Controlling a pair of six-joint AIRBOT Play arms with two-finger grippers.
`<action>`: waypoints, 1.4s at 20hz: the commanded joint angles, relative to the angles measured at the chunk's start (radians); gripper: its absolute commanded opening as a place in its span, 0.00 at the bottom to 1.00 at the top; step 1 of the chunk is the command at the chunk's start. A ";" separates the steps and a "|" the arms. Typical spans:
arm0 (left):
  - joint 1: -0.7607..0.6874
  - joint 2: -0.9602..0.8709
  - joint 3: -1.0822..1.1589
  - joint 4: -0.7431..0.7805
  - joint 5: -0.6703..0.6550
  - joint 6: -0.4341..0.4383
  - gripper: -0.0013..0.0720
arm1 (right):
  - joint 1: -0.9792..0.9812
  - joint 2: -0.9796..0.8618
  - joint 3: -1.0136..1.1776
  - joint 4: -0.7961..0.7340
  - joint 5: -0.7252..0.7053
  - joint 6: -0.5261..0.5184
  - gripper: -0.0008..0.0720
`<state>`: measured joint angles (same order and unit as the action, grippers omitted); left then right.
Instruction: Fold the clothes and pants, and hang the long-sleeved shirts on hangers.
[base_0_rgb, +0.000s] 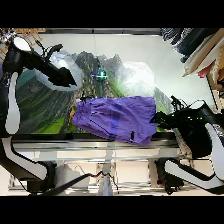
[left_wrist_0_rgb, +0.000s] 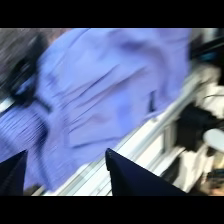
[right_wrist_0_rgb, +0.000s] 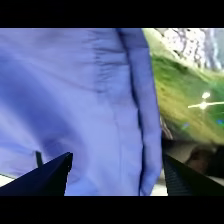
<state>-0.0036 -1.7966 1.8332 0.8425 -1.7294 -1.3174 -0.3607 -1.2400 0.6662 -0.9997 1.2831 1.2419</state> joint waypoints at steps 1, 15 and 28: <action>-0.002 0.002 0.001 -0.108 0.043 0.002 0.66 | -0.005 -0.097 -0.025 0.121 -0.037 -0.137 0.86; -0.040 0.022 0.001 -0.110 0.224 0.102 0.17 | 0.117 -0.250 0.128 0.201 0.013 -0.241 0.70; -0.040 0.024 0.001 -0.110 0.218 0.102 0.12 | -0.067 -0.176 0.046 0.341 -0.042 -0.344 0.80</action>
<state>-0.0448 -1.7733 1.8332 0.7326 -1.5101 -1.2160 -0.4229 -1.3468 0.7277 -0.7982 1.2789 1.0100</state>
